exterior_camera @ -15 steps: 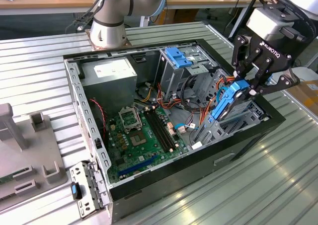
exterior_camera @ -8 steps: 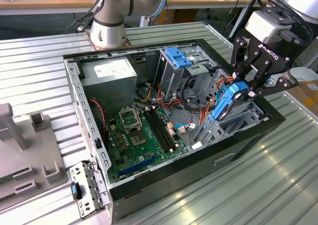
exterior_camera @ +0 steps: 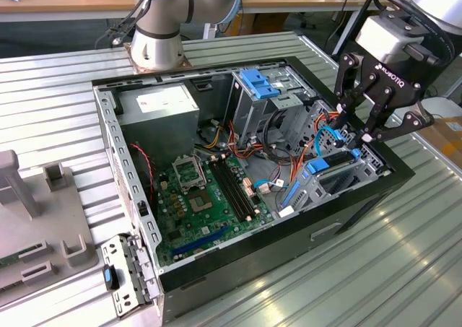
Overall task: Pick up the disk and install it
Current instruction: 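Insert the disk into the insertion slot, then insert the first disk wire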
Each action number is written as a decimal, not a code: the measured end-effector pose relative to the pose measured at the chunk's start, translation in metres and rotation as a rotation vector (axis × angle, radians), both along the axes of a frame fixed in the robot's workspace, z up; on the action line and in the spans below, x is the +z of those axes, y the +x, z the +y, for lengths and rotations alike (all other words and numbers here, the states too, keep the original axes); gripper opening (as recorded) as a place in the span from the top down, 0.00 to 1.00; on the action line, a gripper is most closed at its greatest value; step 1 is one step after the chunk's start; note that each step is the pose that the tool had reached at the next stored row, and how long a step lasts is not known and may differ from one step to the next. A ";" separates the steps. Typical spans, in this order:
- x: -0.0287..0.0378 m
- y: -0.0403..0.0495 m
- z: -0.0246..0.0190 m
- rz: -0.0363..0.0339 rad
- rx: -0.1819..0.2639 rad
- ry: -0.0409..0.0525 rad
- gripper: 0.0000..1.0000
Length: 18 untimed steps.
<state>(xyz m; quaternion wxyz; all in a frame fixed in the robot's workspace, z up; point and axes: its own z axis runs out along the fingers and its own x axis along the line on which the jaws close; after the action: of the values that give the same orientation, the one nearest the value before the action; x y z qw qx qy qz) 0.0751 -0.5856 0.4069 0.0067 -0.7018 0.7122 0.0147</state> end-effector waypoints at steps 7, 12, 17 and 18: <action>0.0000 0.0121 0.0007 0.0000 0.000 0.0000 0.56; -0.0001 0.0137 0.0101 0.0000 0.001 0.0001 0.56; 0.0000 0.0156 0.0110 0.0000 0.000 0.0000 0.56; -0.0001 0.0156 0.0110 0.0000 0.000 0.0001 0.56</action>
<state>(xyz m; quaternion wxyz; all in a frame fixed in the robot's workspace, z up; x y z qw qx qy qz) 0.0907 -0.5746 0.4068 0.0067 -0.7020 0.7120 0.0147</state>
